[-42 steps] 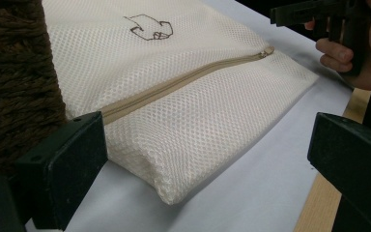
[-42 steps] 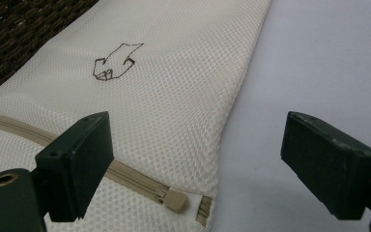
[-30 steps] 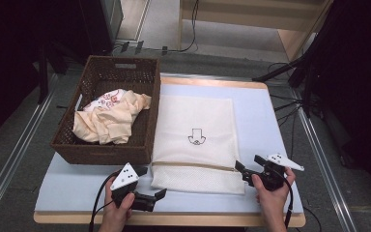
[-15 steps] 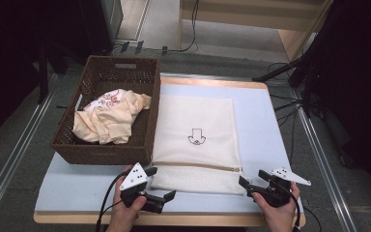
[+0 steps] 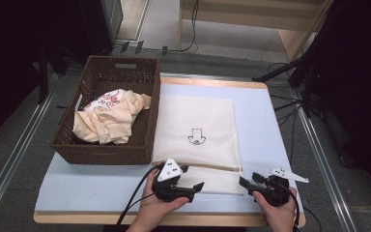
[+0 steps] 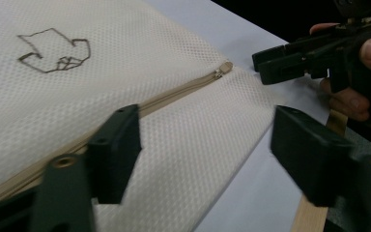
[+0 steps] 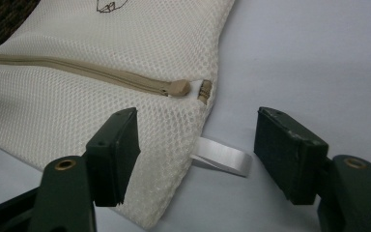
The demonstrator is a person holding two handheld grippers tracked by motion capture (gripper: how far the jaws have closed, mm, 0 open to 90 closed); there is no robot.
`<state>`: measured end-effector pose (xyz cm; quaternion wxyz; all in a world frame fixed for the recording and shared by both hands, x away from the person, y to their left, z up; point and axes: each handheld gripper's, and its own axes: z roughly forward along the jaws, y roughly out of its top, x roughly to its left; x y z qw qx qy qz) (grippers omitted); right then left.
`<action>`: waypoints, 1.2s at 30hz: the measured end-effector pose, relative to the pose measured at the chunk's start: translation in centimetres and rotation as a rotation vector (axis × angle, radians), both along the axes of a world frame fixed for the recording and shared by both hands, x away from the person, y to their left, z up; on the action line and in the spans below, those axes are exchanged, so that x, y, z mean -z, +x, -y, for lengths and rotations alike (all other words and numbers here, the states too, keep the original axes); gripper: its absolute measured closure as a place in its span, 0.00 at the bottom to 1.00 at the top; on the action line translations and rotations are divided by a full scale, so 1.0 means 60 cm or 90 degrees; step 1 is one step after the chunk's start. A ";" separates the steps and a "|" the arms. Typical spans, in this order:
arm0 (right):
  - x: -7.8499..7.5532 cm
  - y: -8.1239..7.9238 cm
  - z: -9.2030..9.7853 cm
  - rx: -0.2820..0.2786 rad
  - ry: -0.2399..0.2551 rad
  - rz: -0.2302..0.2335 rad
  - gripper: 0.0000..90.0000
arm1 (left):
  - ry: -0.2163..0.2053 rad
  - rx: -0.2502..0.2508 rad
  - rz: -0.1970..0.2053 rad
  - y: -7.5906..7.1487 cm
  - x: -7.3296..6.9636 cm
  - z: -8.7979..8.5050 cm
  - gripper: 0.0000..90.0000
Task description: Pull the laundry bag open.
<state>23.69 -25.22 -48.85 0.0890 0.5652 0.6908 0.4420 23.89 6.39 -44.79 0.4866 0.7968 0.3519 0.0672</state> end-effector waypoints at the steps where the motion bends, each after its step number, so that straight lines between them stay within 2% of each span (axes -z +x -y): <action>1: 0.000 0.001 -0.003 -0.001 -0.007 0.003 0.44 | 0.007 -0.001 -0.001 0.003 0.000 0.009 0.48; 4: 0.002 0.003 -0.008 -0.011 -0.010 0.009 0.51 | 0.025 0.009 -0.013 0.014 -0.001 0.043 0.64; 7: 0.004 0.004 -0.013 -0.023 -0.015 0.016 0.56 | 0.047 0.011 -0.021 0.027 -0.001 0.073 0.73; 10: 0.004 0.005 -0.015 -0.019 -0.023 0.012 0.63 | 0.054 0.015 -0.033 0.042 -0.001 0.099 0.81; 13: 0.003 0.007 -0.018 -0.013 -0.023 0.008 0.64 | 0.056 0.021 -0.048 0.055 -0.002 0.123 0.85; 18: 0.001 0.009 -0.021 -0.019 -0.032 0.005 0.62 | 0.068 0.027 -0.059 0.074 0.000 0.156 0.88; 22: 0.000 0.005 -0.039 -0.026 -0.084 0.028 0.52 | 0.050 0.023 -0.072 0.083 0.001 0.164 0.87; 25: 0.001 0.002 -0.050 -0.046 -0.128 0.049 0.49 | 0.046 0.023 -0.073 0.085 0.002 0.166 0.87; 27: 0.002 0.001 -0.049 -0.043 -0.131 0.056 0.53 | 0.049 0.020 -0.075 0.086 0.004 0.166 0.87; 29: 0.004 0.001 -0.046 -0.039 -0.122 0.058 0.55 | 0.048 0.017 -0.080 0.088 0.006 0.167 0.87; 30: 0.004 0.001 -0.046 -0.038 -0.124 0.062 0.57 | 0.042 0.014 -0.084 0.089 0.007 0.168 0.87; 34: 0.005 -0.004 -0.056 -0.022 -0.176 0.081 0.71 | 0.034 0.015 -0.094 0.091 0.011 0.169 0.85; 36: 0.005 -0.003 -0.056 -0.035 -0.182 0.091 0.81 | 0.035 0.020 -0.102 0.091 0.014 0.171 0.84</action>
